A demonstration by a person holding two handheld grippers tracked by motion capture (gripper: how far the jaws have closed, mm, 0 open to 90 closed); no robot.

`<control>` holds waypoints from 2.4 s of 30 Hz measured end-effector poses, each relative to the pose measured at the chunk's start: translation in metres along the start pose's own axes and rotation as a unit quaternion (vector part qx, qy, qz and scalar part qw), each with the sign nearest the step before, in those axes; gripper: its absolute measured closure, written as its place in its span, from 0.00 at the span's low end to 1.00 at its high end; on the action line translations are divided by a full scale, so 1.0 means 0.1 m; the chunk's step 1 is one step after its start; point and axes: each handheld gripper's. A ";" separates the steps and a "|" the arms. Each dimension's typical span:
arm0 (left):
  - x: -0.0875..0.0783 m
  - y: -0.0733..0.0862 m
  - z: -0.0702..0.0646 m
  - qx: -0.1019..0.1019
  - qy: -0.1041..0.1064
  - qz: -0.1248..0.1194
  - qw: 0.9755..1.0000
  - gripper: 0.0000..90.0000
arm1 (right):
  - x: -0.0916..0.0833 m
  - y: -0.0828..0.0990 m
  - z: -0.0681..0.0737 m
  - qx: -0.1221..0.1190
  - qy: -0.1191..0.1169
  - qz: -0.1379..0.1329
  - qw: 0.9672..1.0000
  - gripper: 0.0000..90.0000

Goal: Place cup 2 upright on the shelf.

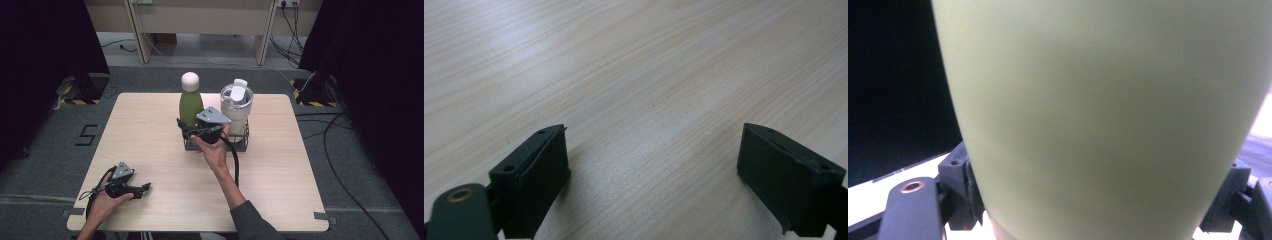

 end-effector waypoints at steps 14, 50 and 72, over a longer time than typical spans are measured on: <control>0.00 0.00 0.00 0.000 0.000 0.000 1.000 0.14 | 0.13 -0.01 -0.11 -0.006 0.048 0.002 0.999 0.23; 0.00 0.00 0.00 0.001 0.001 0.000 1.000 0.14 | 0.33 0.38 -0.26 -0.018 0.101 0.030 0.994 0.23; 0.00 0.00 0.00 0.001 0.001 0.001 1.000 0.14 | 0.32 0.57 -0.27 -0.008 0.120 0.036 0.992 0.23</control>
Point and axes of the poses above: each handheld gripper's, and its own axes: x roughly forward along the jaws, y roughly out of its underside, z roughly to its left, and after that the axes turned 15 degrees about -z, right-handed
